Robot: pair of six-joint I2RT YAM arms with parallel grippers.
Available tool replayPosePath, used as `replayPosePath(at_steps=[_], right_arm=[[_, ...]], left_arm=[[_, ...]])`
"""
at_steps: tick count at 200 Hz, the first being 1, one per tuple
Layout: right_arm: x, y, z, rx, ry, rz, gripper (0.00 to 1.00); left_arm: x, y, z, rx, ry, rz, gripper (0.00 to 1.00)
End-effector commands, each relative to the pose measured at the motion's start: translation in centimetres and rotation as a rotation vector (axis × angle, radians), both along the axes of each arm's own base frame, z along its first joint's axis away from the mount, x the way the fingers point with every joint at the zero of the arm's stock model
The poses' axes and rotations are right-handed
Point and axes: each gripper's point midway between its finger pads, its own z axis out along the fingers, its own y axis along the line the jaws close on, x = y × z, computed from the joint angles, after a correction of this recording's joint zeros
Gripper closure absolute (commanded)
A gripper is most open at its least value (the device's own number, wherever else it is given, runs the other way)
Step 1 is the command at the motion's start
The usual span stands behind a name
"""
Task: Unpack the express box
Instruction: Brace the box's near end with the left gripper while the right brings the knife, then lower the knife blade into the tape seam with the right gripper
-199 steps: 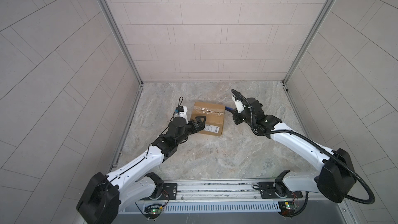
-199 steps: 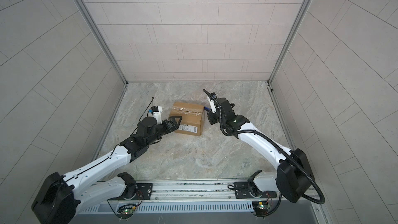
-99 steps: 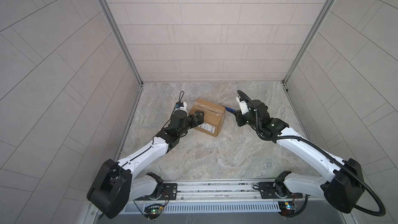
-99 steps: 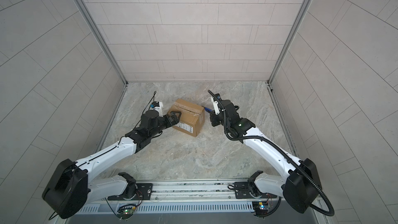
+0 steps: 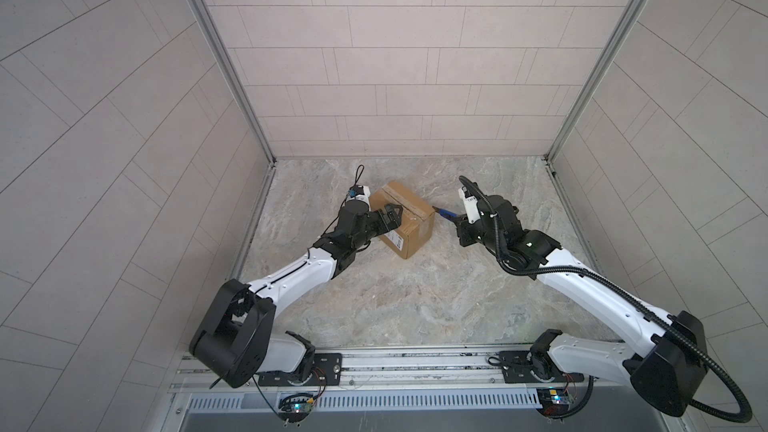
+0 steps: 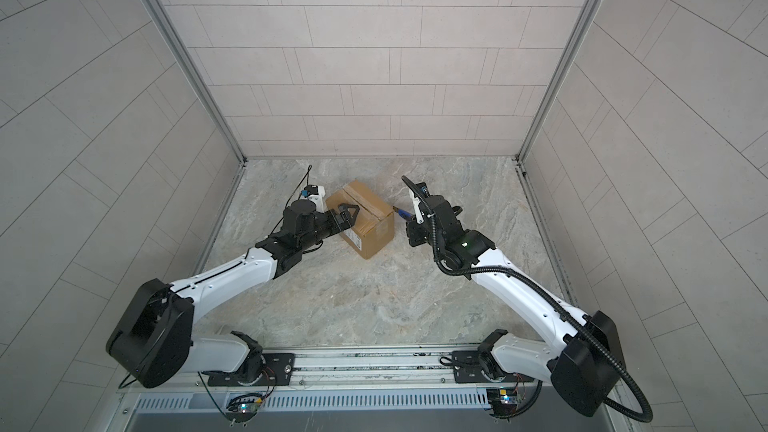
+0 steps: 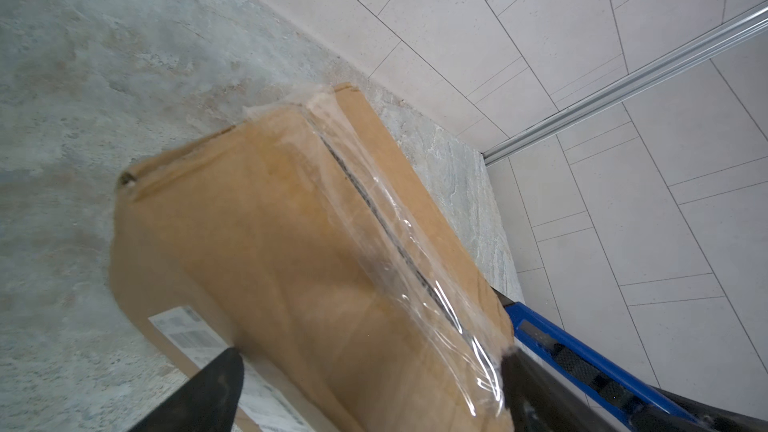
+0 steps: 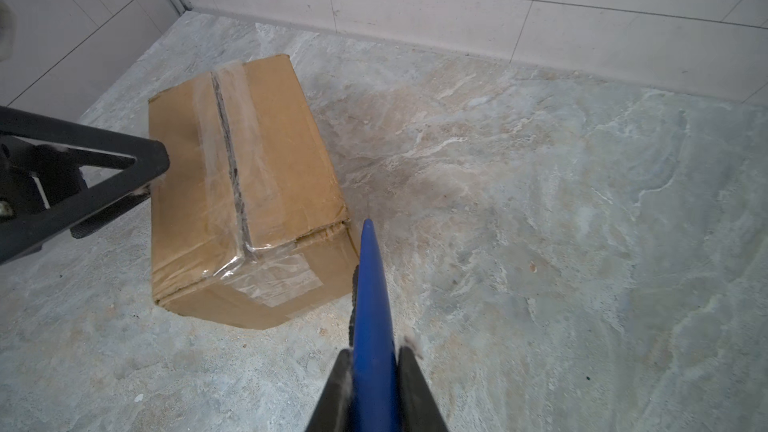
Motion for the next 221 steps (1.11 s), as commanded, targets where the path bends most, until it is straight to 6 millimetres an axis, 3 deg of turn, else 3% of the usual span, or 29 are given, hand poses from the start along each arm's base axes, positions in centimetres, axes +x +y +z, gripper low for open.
replayPosePath(at_steps=[1,43,78,121,177,221], right_arm=[[-0.2,-1.4,4.0,0.002,-0.078,-0.061,1.00],[-1.6,-0.1,8.6,-0.049,-0.153,-0.016,1.00],[-3.0,2.8,11.4,-0.068,-0.176,0.091,1.00],[-4.5,6.7,10.4,-0.110,-0.104,0.288,1.00],[-4.1,8.1,9.1,-0.158,-0.083,0.334,1.00],[-2.3,9.3,8.4,-0.210,-0.099,0.323,1.00]], left_arm=[[0.7,0.6,2.6,0.000,-0.064,-0.002,0.00],[-0.4,3.5,3.6,0.110,-0.080,0.042,0.00],[-1.2,4.5,2.2,0.208,-0.024,0.041,0.00],[-0.3,4.2,1.0,0.233,0.004,0.042,0.00],[0.5,4.1,-1.1,0.267,0.055,0.052,0.00],[0.3,4.8,-2.3,0.285,0.079,0.081,0.00]])
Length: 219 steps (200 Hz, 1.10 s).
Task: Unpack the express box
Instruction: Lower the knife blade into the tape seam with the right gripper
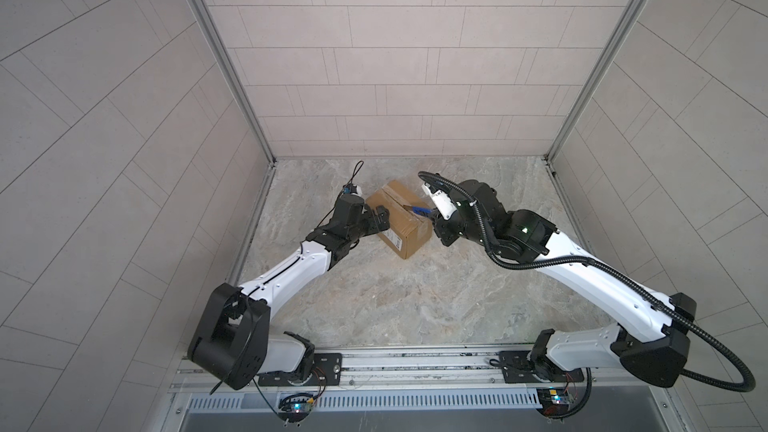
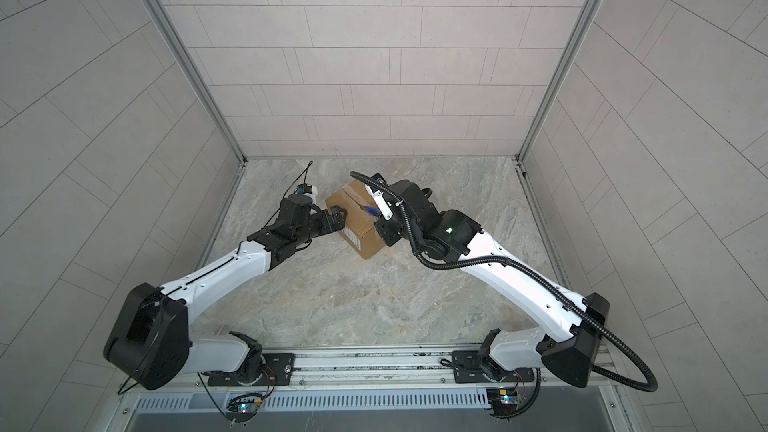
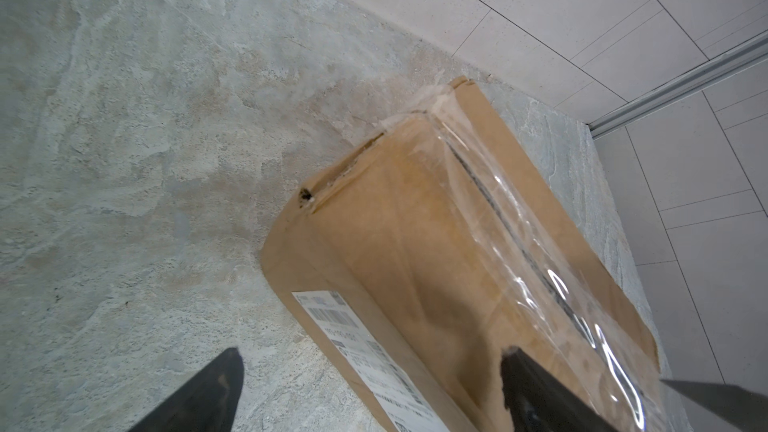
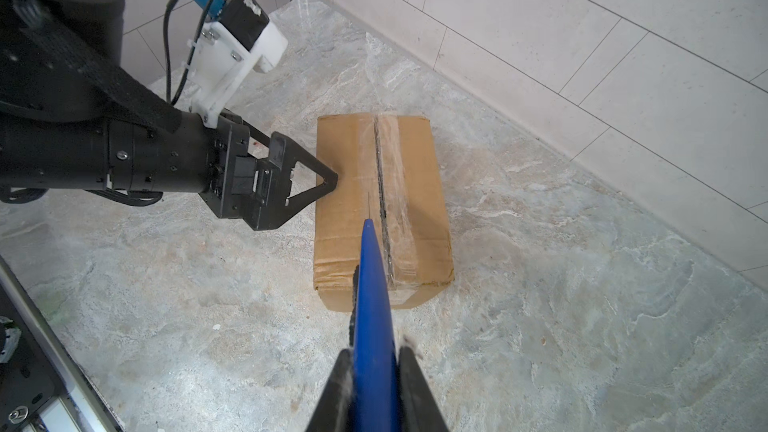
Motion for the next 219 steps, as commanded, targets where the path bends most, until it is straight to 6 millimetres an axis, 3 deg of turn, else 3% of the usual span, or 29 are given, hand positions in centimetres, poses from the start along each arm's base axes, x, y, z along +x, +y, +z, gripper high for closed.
replayPosePath(at_steps=[1,47,101,166,219], right_arm=[[1.0,0.7,1.0,-0.019,-0.053,0.006,1.00],[2.7,2.4,1.4,-0.029,-0.087,0.013,1.00],[3.7,2.7,1.3,-0.061,-0.121,0.012,1.00],[4.1,3.4,0.8,-0.077,-0.123,0.037,1.00],[4.5,3.7,0.3,-0.094,-0.126,0.040,1.00]], left_arm=[[0.4,0.6,0.0,0.020,-0.010,0.027,0.00],[0.6,0.2,-0.7,0.008,-0.005,0.015,0.00],[1.2,-0.2,2.5,-0.026,-0.062,0.017,0.00],[2.3,0.0,2.2,-0.011,-0.049,0.045,0.00],[2.8,0.4,0.1,0.046,0.003,0.063,0.00]])
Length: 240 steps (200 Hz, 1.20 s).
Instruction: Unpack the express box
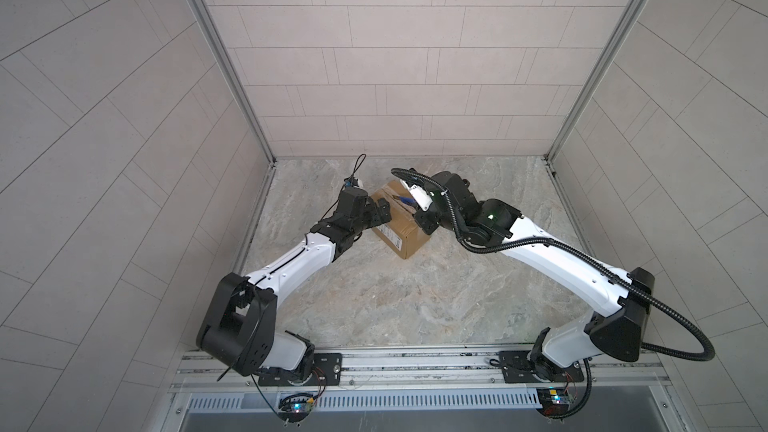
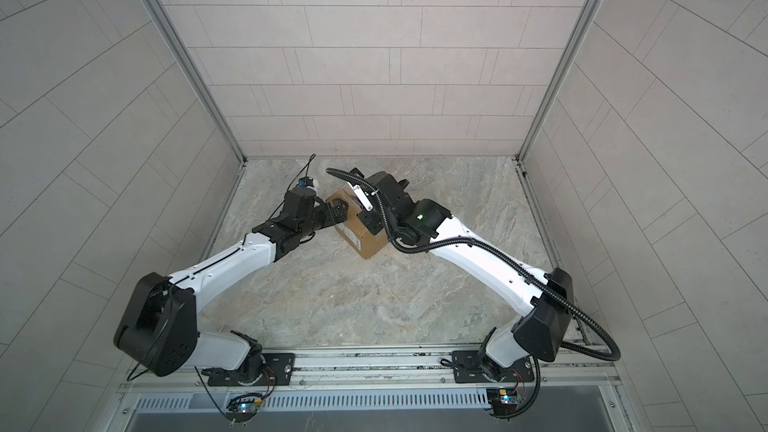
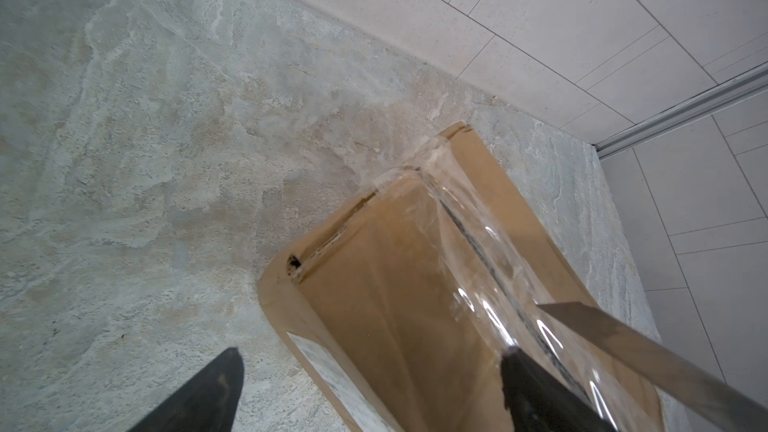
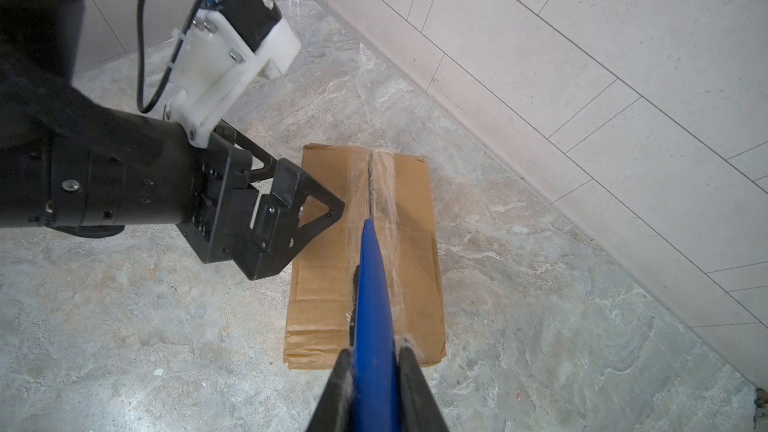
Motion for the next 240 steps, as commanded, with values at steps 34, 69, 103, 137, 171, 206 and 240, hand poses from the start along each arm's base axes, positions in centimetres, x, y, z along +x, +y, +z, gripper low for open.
replayPosePath(at_steps=[34,69,103,137,171,206,240], right_arm=[[0.8,0.5,0.8,-0.014,-0.040,0.008,1.00],[1.1,0.5,0.4,-0.030,-0.043,0.000,1.00],[1.3,0.5,0.1,-0.048,-0.048,-0.005,1.00],[1.5,0.4,-0.1,-0.061,-0.052,-0.009,1.00],[1.4,0.4,-0.6,-0.067,-0.046,-0.005,1.00],[1.5,0.5,-1.1,-0.072,-0.039,-0.003,1.00],[1.4,0.6,-1.0,-0.064,-0.039,0.003,1.00]], left_arm=[[0.5,0.8,-1.6,0.033,0.039,0.034,0.00],[0.4,0.8,-1.9,0.034,0.044,0.033,0.00],[0.3,0.8,-2.0,0.034,0.046,0.028,0.00],[0.2,0.8,-1.9,0.032,0.046,0.026,0.00],[0.3,0.7,-2.0,0.031,0.050,0.022,0.00],[0.3,0.6,-2.1,0.029,0.053,0.020,0.00],[0.3,0.6,-2.2,0.028,0.054,0.018,0.00]])
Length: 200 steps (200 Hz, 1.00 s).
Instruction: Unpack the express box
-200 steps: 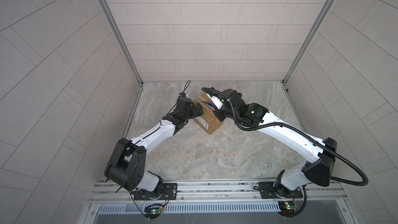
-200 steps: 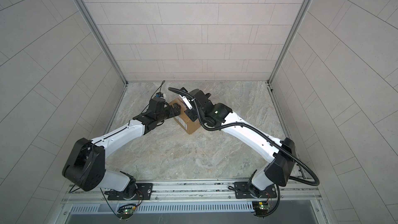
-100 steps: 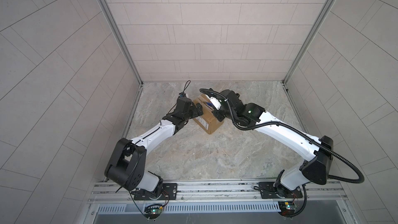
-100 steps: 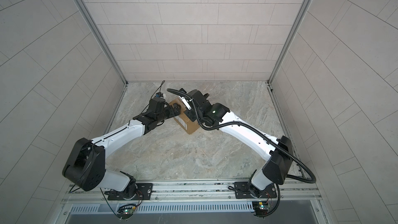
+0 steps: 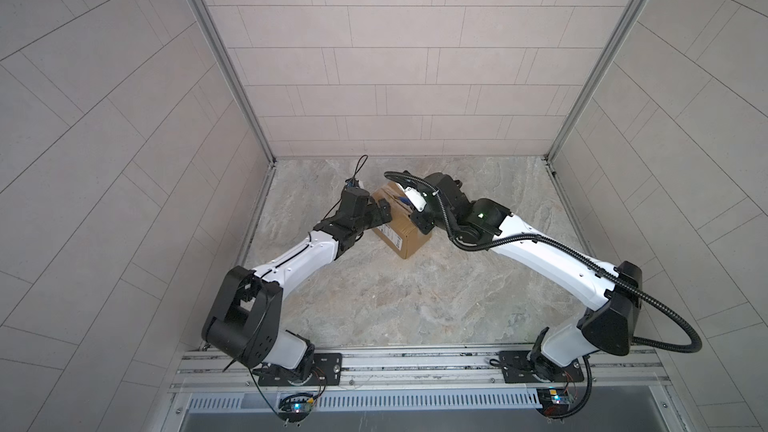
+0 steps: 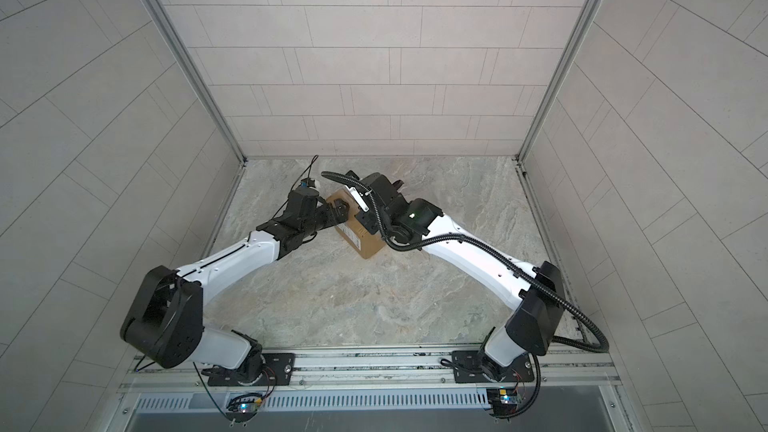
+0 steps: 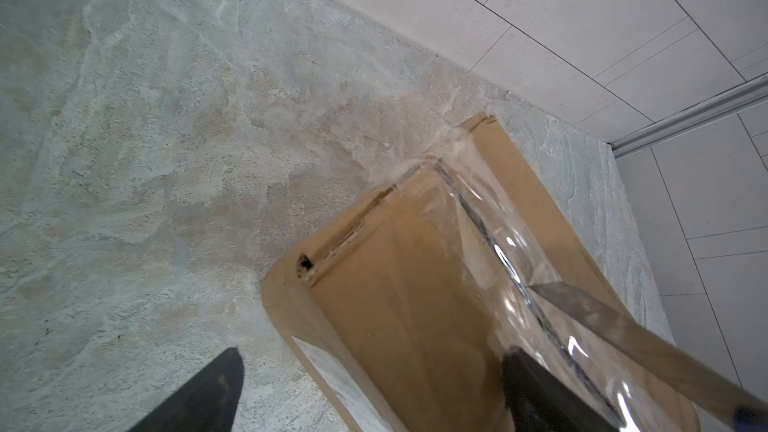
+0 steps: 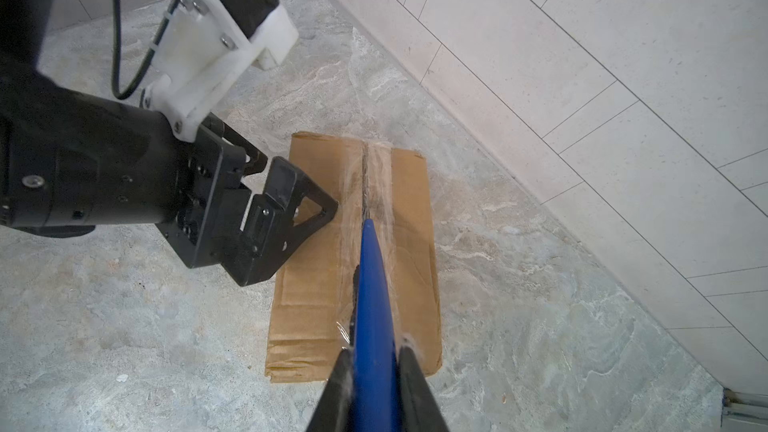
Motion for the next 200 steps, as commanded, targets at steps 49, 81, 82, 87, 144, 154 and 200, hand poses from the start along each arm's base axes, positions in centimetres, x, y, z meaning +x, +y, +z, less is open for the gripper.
replayPosePath(at_steps=[49,81,82,87,144,154,200], right_arm=[[0.0,0.2,1.5,0.027,-0.037,0.013,1.00],[0.0,0.1,1.5,0.026,-0.036,0.011,1.00],[0.0,0.1,1.5,0.026,-0.037,0.010,1.00],[0.0,0.1,1.4,0.024,-0.035,0.011,1.00],[0.3,0.3,0.1,0.000,-0.018,0.007,1.00],[0.4,0.2,0.0,-0.004,-0.018,0.005,1.00],[0.6,0.2,-0.9,-0.016,-0.004,0.000,1.00]], left_arm=[[-0.1,0.4,-1.5,0.025,0.044,0.005,0.00],[0.0,0.5,-1.5,0.018,0.047,0.006,0.00],[-0.1,0.5,-1.6,0.018,0.048,0.005,0.00],[-0.1,0.5,-1.6,0.018,0.049,0.004,0.00],[0.0,0.5,-1.7,0.015,0.050,0.005,0.01],[0.0,0.5,-1.6,0.014,0.051,0.005,0.00],[0.0,0.4,-1.7,0.011,0.052,0.003,0.00]])
